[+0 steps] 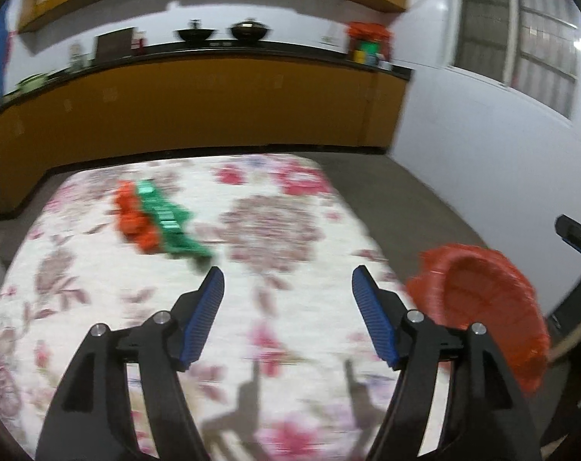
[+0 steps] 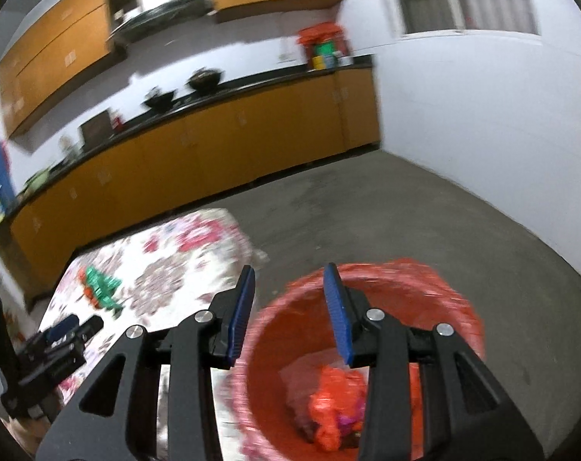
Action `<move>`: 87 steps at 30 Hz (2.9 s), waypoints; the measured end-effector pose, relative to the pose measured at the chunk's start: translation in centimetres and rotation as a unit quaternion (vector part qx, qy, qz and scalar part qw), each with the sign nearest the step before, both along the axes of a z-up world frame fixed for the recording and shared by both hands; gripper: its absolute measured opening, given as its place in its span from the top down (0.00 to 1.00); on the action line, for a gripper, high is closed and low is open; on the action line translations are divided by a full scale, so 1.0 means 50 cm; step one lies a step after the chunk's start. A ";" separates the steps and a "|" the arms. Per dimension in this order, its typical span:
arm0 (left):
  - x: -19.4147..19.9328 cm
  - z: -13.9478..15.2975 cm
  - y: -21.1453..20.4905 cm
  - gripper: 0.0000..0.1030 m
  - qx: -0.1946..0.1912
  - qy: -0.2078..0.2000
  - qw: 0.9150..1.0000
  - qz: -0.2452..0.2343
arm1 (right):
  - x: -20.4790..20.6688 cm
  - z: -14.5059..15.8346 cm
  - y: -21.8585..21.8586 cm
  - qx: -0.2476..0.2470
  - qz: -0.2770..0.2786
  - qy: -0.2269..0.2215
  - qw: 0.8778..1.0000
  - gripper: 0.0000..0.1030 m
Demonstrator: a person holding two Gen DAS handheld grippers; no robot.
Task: Collect trash
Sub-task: 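Grasp the green bag with the right gripper while the left reaches the red bag, then grasp the last red bag with the left gripper and lift it, then carry the green and red bags over the wastebasket and drop them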
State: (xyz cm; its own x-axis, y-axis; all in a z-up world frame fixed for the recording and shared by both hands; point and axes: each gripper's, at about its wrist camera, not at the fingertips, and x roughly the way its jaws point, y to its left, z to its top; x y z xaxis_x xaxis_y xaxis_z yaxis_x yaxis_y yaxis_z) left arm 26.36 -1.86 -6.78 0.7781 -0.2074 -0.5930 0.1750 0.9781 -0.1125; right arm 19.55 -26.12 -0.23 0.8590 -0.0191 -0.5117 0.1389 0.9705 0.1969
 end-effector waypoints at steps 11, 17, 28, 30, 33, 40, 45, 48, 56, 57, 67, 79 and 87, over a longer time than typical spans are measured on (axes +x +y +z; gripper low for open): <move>0.029 -0.020 0.265 0.33 0.010 0.005 0.989 0.146 | 0.212 -0.053 0.320 0.017 0.196 0.055 0.979 0.63; 0.050 -0.037 0.365 0.34 0.001 0.011 0.982 0.189 | 0.322 -0.119 0.473 0.012 0.266 0.097 0.959 0.63; 0.114 -0.054 0.422 0.34 -0.024 0.027 0.979 0.199 | 0.427 -0.211 0.574 -0.037 0.287 0.143 0.947 0.68; 0.131 -0.056 0.412 0.34 -0.031 0.032 0.981 0.191 | 0.431 -0.219 0.566 -0.042 0.283 0.144 0.947 0.72; 0.166 -0.057 0.381 0.33 -0.038 0.034 0.984 0.172 | 0.419 -0.214 0.515 -0.039 0.263 0.138 0.954 0.73; 0.267 -0.078 0.281 0.27 -0.018 0.048 0.988 0.146 | 0.360 -0.183 0.356 -0.027 0.203 0.117 0.972 0.73; 0.327 -0.108 0.246 0.26 0.001 0.078 0.986 0.145 | 0.330 -0.181 0.296 -0.022 0.191 0.120 0.974 0.73; 0.358 -0.137 0.242 0.36 0.014 0.109 0.982 0.152 | 0.313 -0.182 0.276 -0.013 0.190 0.118 0.975 0.73; 0.345 -0.136 0.238 0.73 0.003 0.109 0.984 0.138 | 0.259 -0.155 0.242 -0.012 0.178 0.094 0.979 0.73; 0.337 -0.131 0.235 0.73 0.005 0.106 0.985 0.135 | 0.251 -0.150 0.237 -0.015 0.176 0.090 0.980 0.73; 0.180 -0.008 0.151 0.73 0.029 0.032 0.997 0.071 | 0.135 -0.070 0.148 -0.019 0.122 0.042 0.992 0.73; 0.012 0.110 -0.006 0.73 0.005 -0.010 0.999 -0.034 | -0.006 0.021 0.060 -0.018 0.058 -0.007 0.998 0.73; -0.060 0.151 -0.101 0.73 -0.008 -0.015 0.996 -0.092 | -0.074 0.052 0.004 -0.011 0.017 -0.022 1.000 0.73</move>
State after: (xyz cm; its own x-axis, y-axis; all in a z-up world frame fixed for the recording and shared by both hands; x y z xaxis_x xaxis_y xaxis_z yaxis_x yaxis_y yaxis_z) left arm 23.35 -6.92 0.77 0.7434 -0.3573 -0.5653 0.3548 0.9273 -0.1195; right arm 15.86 -25.89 2.38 0.8814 -0.0007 -0.4724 0.0974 0.9788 0.1802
